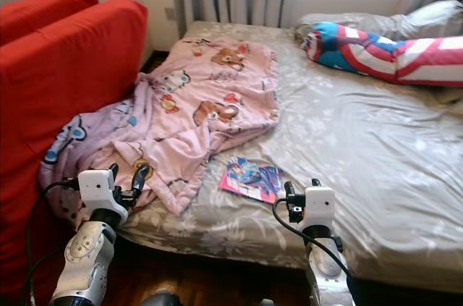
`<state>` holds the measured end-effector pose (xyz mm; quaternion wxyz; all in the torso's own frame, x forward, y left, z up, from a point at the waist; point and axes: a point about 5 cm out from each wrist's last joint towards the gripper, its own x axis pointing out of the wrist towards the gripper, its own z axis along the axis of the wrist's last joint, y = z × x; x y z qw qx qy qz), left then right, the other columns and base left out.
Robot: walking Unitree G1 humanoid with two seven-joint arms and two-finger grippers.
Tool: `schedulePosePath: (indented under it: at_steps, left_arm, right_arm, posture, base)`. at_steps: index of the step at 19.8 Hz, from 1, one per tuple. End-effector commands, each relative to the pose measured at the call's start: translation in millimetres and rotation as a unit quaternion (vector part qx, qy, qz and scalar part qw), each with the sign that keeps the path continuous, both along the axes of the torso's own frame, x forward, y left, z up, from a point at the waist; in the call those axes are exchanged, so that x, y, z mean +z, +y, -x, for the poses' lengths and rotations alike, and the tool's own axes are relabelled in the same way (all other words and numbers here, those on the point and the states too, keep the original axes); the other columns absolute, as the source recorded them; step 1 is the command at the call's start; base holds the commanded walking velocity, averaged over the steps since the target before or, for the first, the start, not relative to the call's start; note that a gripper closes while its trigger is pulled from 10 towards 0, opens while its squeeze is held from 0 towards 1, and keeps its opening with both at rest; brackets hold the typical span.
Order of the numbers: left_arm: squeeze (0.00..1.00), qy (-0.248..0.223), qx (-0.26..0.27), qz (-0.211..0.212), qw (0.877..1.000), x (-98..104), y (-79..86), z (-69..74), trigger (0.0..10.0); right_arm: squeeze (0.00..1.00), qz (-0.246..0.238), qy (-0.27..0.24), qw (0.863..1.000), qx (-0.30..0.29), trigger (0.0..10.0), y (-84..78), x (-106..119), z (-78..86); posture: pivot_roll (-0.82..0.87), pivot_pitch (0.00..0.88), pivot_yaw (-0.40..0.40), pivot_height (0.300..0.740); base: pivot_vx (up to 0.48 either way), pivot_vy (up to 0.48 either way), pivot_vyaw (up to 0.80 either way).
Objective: Clean up the room
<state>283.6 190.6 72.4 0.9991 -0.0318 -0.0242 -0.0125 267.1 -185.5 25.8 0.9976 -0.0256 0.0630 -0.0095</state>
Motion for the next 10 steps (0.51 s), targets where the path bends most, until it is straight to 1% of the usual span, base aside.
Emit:
schedulePosePath:
  at_steps: [1,5,8,10]
  left_arm:
    - [0.00,-0.004,-0.003,0.006,1.000,3.8,-0.2,0.0,10.0]
    - [0.00,0.005,-0.010,0.008,1.000,3.8,-2.3,-0.4,10.0]
    - [0.00,0.007,-0.014,0.009,1.000,3.9,-5.1,-0.5,10.0]
    - [0.00,0.007,-0.015,0.010,1.000,5.2,-5.4,-1.1,10.0]
  right_arm:
    - [0.00,-0.004,-0.006,1.000,-0.004,10.0,-1.2,3.8,-0.7]
    - [0.00,-0.009,0.003,1.000,-0.005,10.0,1.6,3.6,-2.6]
    - [0.00,-0.009,-0.002,1.000,-0.001,10.0,3.1,4.1,-1.9]
    - [0.00,-0.008,-0.005,1.000,-0.001,10.0,3.0,5.2,-2.5]
  posture:
    - [-0.02,0.077,-0.027,0.670]
    - [-0.02,0.077,-0.025,0.670]
    - [-0.02,0.079,-0.024,0.637]
    - [-0.02,0.084,-0.022,0.637]
  base:
    - [0.000,0.000,0.00]
    - [0.000,0.000,0.00]
    - [0.000,0.000,0.00]
    - [0.000,0.000,0.00]
